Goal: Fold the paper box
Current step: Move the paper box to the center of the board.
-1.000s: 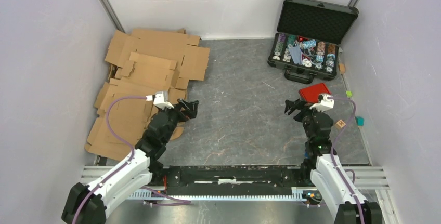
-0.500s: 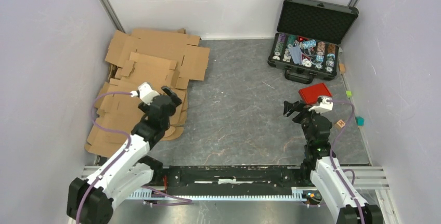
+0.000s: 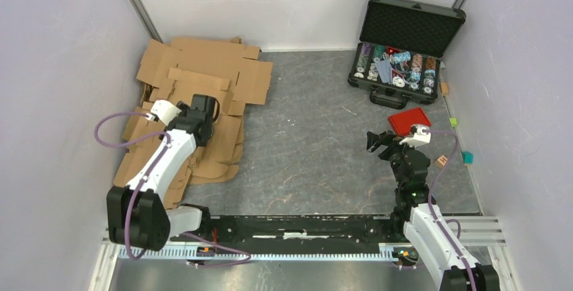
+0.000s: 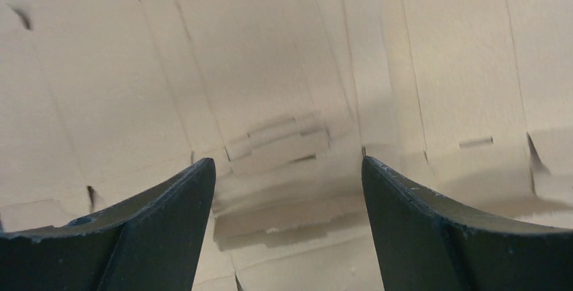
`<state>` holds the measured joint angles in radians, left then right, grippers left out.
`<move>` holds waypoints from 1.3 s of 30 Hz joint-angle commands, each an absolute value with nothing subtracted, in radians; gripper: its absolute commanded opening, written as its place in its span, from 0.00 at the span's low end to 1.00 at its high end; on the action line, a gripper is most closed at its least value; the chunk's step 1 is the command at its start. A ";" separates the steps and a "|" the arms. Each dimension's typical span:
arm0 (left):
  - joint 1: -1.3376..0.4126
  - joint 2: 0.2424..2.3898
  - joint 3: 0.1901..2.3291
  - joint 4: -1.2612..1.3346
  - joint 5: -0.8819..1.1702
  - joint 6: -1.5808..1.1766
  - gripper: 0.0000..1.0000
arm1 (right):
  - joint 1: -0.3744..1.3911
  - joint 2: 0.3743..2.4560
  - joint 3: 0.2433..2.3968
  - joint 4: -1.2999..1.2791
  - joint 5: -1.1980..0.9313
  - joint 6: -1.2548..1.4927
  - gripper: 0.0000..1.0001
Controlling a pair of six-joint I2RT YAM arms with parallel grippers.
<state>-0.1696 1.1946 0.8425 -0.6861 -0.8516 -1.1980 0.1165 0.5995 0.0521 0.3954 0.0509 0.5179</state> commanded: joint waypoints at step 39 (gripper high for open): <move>-0.085 1.522 0.922 -0.672 -0.812 -1.022 0.85 | 0.128 0.559 0.047 0.413 0.115 0.494 0.97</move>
